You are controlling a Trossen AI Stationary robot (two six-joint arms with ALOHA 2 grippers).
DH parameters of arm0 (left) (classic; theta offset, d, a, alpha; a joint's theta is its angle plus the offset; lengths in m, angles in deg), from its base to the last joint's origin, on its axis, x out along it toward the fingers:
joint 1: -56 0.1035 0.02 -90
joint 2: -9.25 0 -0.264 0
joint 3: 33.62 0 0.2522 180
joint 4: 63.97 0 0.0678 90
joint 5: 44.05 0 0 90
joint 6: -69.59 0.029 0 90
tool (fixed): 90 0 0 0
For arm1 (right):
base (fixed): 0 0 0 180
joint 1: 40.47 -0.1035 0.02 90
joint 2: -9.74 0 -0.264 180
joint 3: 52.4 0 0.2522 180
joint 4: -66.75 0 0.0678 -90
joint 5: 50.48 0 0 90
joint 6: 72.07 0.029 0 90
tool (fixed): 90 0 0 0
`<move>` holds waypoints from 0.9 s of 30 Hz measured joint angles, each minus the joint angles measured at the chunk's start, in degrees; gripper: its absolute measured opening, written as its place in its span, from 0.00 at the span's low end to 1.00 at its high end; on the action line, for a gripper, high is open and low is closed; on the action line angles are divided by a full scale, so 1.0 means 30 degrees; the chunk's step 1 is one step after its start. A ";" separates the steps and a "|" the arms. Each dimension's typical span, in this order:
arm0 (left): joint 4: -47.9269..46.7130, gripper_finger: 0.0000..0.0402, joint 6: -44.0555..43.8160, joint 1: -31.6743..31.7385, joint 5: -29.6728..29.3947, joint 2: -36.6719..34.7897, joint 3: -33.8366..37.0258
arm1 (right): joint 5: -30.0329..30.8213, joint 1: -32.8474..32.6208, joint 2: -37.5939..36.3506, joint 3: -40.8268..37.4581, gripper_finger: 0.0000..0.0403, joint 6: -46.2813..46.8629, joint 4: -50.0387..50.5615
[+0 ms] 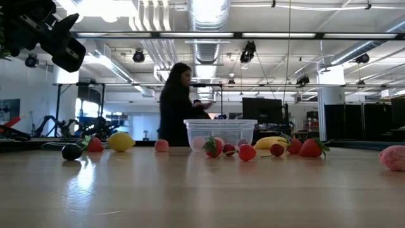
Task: Pick and placing Produce into tupperware
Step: Put the yellow banana into the transparent bin
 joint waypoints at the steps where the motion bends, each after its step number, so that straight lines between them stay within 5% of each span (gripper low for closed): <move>1: 0.0000 0.39 0.0004 0.0000 0.0020 -0.0001 0.0000 | 0.0010 0.0000 -0.0034 0.0000 0.61 -0.0014 0.0136; 8: 0.0007 0.39 0.0003 0.0003 0.0040 -0.0004 0.0000 | 0.0316 0.0000 -0.0057 -0.0200 0.62 -0.3615 0.2288; 14: 0.0001 0.39 0.0000 0.0000 0.0031 0.0000 0.0000 | 0.4506 0.0850 -0.0060 -0.0930 0.61 -0.3157 0.3745; 18: 0.0005 0.39 0.0000 0.0000 0.0028 0.0000 0.0000 | 0.3901 0.3140 0.0125 -0.2288 0.62 0.0905 0.3628; 27: 0.0000 0.39 -0.0001 0.0000 -0.0044 0.0000 0.0000 | 0.3908 1.1577 0.0351 -0.5521 0.61 0.1153 0.3983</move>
